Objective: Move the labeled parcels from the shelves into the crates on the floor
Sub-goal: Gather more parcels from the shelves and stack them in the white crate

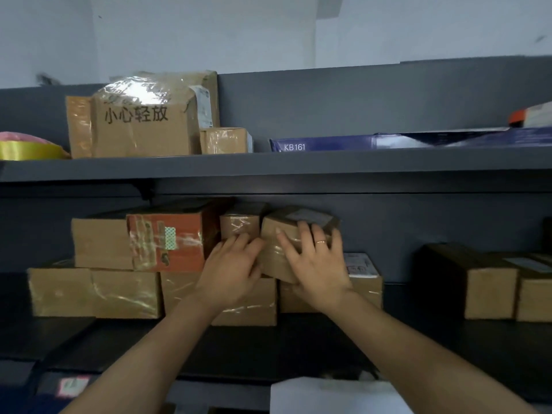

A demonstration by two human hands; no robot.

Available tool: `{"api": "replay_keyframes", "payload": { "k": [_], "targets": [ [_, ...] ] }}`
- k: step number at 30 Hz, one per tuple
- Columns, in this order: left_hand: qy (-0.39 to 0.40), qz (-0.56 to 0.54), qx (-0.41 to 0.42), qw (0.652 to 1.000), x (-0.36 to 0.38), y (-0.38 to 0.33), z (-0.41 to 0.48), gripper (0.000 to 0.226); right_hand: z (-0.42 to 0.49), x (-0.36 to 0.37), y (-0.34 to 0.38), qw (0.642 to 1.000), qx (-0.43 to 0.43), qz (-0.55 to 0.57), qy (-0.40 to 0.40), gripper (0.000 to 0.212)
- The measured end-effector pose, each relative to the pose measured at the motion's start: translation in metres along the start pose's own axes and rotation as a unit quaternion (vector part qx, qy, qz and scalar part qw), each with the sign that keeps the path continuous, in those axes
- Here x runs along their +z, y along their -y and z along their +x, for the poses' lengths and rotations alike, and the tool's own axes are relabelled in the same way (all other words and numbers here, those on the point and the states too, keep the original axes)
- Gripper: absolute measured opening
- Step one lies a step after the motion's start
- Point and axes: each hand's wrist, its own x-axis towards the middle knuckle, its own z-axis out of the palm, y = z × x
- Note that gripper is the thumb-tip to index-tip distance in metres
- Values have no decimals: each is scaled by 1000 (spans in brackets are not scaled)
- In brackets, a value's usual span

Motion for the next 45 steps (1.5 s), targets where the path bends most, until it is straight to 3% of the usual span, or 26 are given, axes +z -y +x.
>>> {"api": "replay_keyframes", "payload": {
  "k": [5, 9, 15, 18, 20, 22, 24, 25, 26, 28, 29, 30, 33, 35, 39, 43, 45],
  "targets": [
    [-19, -172, -28, 985, -5, -24, 2, 60, -26, -12, -34, 997, 24, -29, -65, 123],
    [-4, -308, -37, 951, 0, -67, 11, 58, -68, -16, -74, 997, 2, -55, -47, 120],
    [36, -377, -9, 925, 21, -145, 26, 48, -142, -12, -120, 997, -12, -68, -30, 110],
    [62, -416, -3, 907, 33, -179, 22, 39, -174, -5, -143, 999, -34, -25, 6, 103],
    [79, -424, -16, 902, 43, -196, 13, 29, -193, -1, -153, 998, -51, 38, 24, 88],
    [103, -422, -45, 900, 53, -208, 4, 26, -205, -3, -158, 987, 28, 155, 22, 72],
    [117, -442, -94, 884, 56, -220, -1, 34, -207, -3, -163, 934, 182, 307, 29, 65],
    [121, -465, -124, 868, 55, -225, -2, 42, -206, -4, -165, 887, 262, 377, 35, 64],
    [122, -492, -158, 847, 53, -231, -1, 51, -204, -5, -168, 824, 331, 456, 53, 64],
    [123, -551, -223, 795, 49, -241, 0, 66, -201, -10, -169, 660, 409, 621, 105, 62],
    [123, -572, -244, 774, 47, -246, 0, 67, -202, -12, -169, 600, 416, 673, 116, 58],
    [122, -586, -259, 758, 44, -250, 0, 66, -204, -11, -169, 573, 412, 699, 112, 52],
    [106, -619, -290, 722, 37, -261, -1, 59, -211, -3, -180, 529, 398, 746, 73, 27],
    [95, -624, -274, 725, 33, -269, -3, 57, -211, -3, -190, 500, 403, 763, 72, 32],
    [71, -599, -233, 763, 21, -278, 4, 54, -205, -7, -199, 451, 415, 788, 62, 52],
    [52, -543, -213, 811, 8, -256, 10, 48, -184, -9, -184, 417, 426, 801, 59, 41],
    [36, -513, -224, 828, 6, -233, 9, 44, -168, -10, -170, 410, 430, 802, 61, 46]
  ]
}}
